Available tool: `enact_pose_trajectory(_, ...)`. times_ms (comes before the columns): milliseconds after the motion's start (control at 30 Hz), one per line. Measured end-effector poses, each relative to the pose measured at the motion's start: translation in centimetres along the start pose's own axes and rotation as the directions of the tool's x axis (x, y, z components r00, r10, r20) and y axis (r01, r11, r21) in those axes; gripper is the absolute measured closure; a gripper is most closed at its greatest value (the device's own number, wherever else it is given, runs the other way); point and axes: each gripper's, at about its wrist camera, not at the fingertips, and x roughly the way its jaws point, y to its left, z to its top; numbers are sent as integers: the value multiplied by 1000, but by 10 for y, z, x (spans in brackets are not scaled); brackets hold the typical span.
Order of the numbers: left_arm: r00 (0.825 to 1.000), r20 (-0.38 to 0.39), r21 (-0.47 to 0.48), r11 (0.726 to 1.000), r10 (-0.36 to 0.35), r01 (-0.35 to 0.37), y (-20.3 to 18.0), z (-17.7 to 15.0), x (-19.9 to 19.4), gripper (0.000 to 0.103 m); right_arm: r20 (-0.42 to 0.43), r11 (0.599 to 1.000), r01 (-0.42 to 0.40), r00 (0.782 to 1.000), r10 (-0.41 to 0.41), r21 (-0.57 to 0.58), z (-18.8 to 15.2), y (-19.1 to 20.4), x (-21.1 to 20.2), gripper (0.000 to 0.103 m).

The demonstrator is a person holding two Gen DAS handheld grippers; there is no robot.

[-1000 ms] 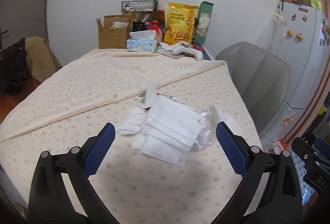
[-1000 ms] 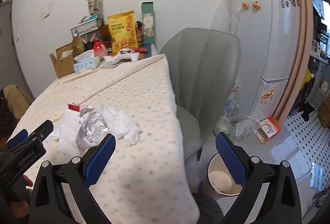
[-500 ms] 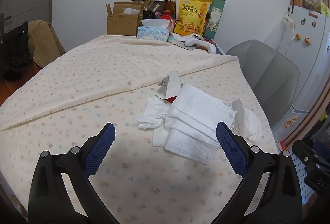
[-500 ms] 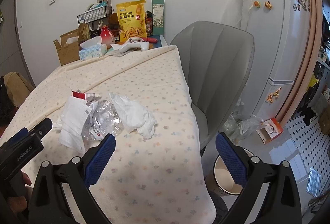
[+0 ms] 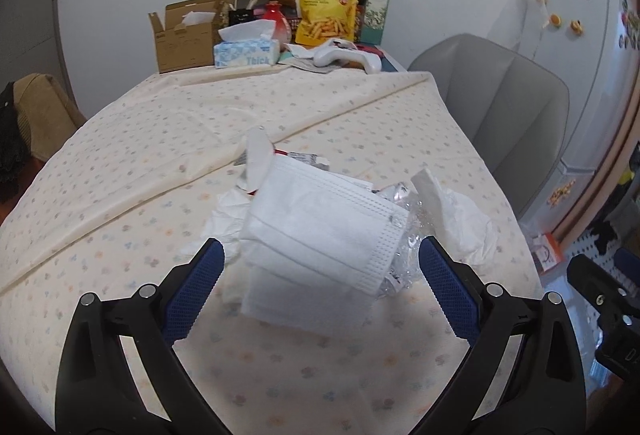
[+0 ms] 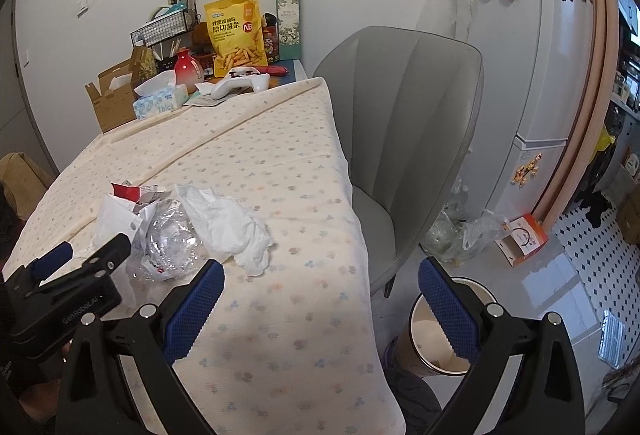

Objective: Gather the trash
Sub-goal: 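Move both open grippers back over the remaining trash on the bed, then grasp the white face mask with the left gripper while the right gripper grasps the white tissue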

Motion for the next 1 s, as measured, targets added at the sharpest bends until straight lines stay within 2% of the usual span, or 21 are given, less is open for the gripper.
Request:
enact_pose_trajectory(67,1000,-6,13,1000,6,-6,-3,0,3,7,-2,1000,3,1000,-3,3,1,-2,2,8)
enact_pose_trajectory(167,1000,-18,12,1000,8,-8,-3,1,6,16,-2,1000,4,1000,-4,6,2,-4,3,8)
enact_pose_trajectory(333,999,-48,-12,1000,-5,4,2,1,11,44,0,1000,-2,1000,2,1,2,-1,2,8)
enact_pose_trajectory(367,999,-49,-17,1000,-12,11,3,1,11,46,2,1000,-4,1000,4,0,2,-1,2,8)
enact_pose_trajectory(533,997,-51,-49,997,-57,55,9,1,6,79,8,1000,-10,1000,10,-9,2,4,-2,8)
enact_pose_trajectory(667,997,-41,-70,995,-69,66,13,1,0,87,13,1000,-16,1000,16,-18,3,9,-5,8)
enact_pose_trajectory(733,998,-32,-70,996,-63,61,14,1,-4,98,16,1000,-21,1000,21,-24,3,12,-6,8)
enact_pose_trajectory(833,998,-7,-79,995,-67,66,18,4,-14,99,17,999,-29,999,29,-30,2,16,-8,8)
enact_pose_trajectory(1000,998,51,-86,996,-31,35,27,14,-30,100,16,998,-47,999,48,-38,3,23,-8,8)
